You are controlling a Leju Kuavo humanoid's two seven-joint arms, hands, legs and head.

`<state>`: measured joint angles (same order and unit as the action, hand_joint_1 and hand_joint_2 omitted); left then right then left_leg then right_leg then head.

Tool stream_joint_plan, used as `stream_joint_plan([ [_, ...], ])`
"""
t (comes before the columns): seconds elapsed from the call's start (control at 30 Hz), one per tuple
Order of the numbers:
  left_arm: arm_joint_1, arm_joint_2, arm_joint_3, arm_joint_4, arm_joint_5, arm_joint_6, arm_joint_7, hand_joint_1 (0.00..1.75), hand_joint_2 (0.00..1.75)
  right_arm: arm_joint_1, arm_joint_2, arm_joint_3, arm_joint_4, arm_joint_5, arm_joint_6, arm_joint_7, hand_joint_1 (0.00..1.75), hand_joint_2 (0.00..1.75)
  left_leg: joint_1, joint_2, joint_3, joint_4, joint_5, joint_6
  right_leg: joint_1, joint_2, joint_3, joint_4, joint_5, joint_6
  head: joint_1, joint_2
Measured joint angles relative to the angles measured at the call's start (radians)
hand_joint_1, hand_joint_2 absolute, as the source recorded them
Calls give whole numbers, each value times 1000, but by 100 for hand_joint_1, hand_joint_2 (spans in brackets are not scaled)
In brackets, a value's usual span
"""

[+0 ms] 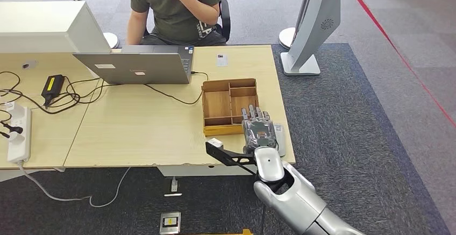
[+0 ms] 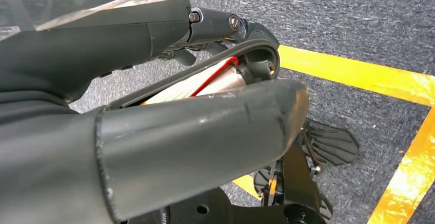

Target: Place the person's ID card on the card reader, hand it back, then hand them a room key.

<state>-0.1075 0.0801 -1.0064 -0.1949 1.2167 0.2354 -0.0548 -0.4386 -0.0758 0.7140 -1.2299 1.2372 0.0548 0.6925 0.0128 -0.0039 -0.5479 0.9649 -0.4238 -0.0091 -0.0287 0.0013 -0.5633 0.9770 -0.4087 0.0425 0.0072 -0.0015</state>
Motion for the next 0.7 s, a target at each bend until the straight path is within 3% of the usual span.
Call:
stream_joint_plan([
  [0.7, 0, 0, 0, 0, 12, 10, 9, 0, 0, -43, 49, 26, 62, -1, -2, -24, 0, 175, 0, 0, 0, 0, 0, 0, 0, 0, 0, 0, 0, 0, 0, 0],
])
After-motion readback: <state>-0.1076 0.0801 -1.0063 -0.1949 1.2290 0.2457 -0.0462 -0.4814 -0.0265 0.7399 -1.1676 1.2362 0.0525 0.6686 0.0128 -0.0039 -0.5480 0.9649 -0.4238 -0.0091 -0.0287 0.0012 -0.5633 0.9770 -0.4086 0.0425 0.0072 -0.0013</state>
